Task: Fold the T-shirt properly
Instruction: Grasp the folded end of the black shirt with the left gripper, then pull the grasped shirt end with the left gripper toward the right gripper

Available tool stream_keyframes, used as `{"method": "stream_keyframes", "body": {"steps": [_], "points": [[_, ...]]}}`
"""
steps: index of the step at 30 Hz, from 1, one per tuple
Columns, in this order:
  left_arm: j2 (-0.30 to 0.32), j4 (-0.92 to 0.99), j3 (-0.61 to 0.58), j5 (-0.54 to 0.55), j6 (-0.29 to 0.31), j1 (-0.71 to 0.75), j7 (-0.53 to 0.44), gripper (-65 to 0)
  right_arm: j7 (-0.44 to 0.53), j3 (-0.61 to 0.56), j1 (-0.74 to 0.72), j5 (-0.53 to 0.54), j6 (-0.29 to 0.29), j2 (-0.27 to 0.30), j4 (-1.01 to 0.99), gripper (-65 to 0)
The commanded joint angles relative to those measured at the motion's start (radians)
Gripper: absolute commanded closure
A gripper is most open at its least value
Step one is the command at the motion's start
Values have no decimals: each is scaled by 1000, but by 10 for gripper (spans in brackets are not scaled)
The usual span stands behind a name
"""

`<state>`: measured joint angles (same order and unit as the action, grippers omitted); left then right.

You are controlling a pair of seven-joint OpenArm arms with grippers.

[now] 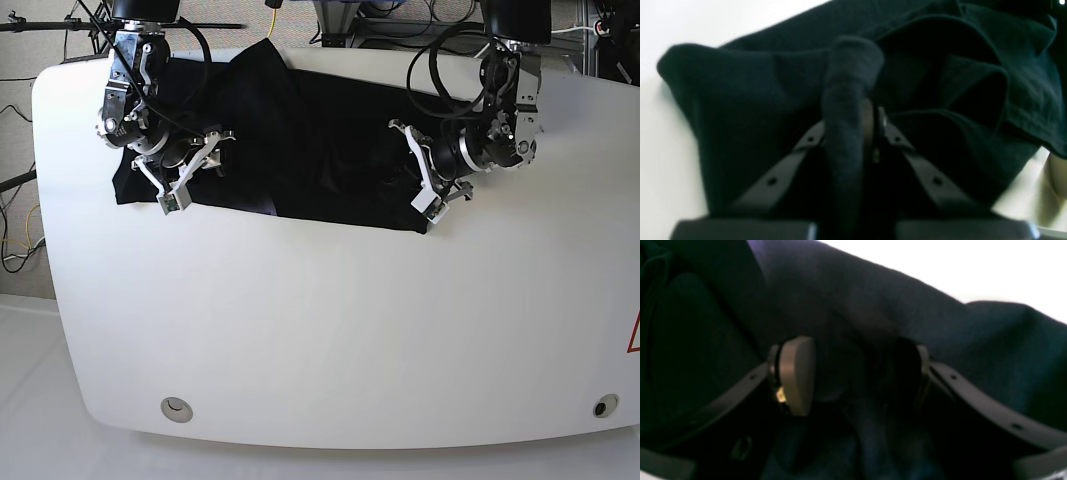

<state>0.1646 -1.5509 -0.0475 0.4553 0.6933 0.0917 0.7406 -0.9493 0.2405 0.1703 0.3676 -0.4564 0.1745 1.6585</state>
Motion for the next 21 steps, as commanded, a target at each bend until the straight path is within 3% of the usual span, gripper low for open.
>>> {"method": "stream_keyframes", "body": {"steps": [1,13,21], "points": [[5,-20,1,20,5,-11,-22,0,-56,-2,10,-20,1,1,-8,-362],[3,-21,-1,23,5,-13,-22,0,-56,-2,10,-20,1,1,-8,-362],[-3,-21,-87,23,5,-14,-20,0,-56,-2,10,-20,1,1,-8,-362]]}}
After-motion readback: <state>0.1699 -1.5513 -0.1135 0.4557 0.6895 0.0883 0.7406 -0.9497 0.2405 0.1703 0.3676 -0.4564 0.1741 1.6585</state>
